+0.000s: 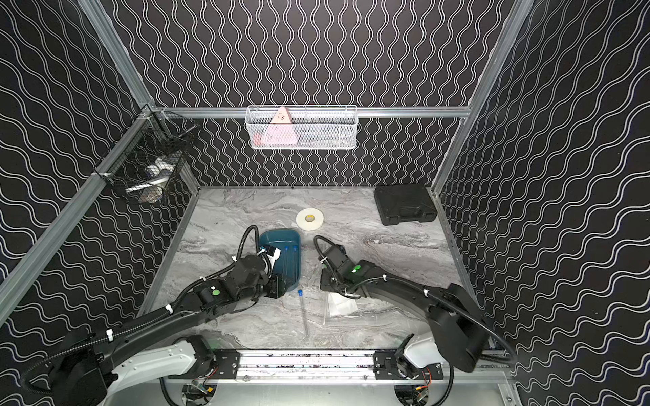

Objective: Wipe the exteriors of test tubes
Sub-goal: Pick up the test tube at the center of the board.

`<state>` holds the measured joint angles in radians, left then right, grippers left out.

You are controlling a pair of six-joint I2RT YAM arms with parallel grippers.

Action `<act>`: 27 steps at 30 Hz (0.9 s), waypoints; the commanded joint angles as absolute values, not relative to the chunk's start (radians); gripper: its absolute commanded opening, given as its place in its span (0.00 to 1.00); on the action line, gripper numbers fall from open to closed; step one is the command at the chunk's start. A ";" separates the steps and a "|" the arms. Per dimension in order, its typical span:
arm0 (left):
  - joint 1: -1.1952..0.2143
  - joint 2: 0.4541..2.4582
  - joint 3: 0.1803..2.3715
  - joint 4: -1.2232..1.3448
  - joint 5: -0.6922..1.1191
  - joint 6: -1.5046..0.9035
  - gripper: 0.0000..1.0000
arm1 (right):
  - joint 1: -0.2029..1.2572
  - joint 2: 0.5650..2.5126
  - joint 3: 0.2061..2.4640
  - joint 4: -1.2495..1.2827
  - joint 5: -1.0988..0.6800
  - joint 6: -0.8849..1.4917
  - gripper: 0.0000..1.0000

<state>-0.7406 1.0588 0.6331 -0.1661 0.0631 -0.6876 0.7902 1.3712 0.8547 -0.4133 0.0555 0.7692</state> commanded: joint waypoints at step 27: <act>-0.829 1.238 0.687 0.242 0.254 -0.698 0.54 | 0.593 1.311 1.026 -0.291 -0.179 0.722 0.19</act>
